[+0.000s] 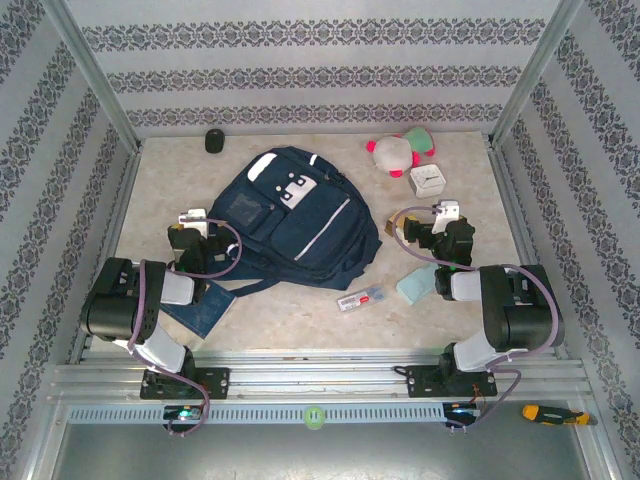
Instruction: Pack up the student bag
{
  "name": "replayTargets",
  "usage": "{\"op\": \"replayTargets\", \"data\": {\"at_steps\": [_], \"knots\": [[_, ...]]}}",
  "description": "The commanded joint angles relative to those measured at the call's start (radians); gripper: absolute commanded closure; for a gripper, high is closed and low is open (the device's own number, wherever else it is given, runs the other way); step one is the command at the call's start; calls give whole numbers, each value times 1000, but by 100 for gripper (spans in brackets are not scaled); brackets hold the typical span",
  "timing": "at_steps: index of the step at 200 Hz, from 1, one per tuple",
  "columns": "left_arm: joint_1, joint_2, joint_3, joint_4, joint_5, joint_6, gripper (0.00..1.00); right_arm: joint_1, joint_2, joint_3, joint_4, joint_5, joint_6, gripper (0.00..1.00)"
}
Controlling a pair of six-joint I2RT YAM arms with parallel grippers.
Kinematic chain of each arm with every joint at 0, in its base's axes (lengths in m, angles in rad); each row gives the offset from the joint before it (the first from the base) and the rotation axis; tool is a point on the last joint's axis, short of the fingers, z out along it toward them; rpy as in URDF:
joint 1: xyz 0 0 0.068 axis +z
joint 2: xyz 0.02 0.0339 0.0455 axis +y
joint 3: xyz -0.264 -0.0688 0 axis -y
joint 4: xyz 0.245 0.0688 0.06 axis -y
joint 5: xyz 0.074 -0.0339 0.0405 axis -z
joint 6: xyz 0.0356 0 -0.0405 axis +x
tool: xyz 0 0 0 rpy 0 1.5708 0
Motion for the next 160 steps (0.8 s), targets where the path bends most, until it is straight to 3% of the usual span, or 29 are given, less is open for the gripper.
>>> {"op": "replayTargets", "data": {"at_steps": [1,160], "knots": [[6,-6,15,4,9,-15,1,5,-3,9,16,-5,-2,2],[6,-6,15,4,9,-16,1,-3,-5,8,18,-18,6,2]]}}
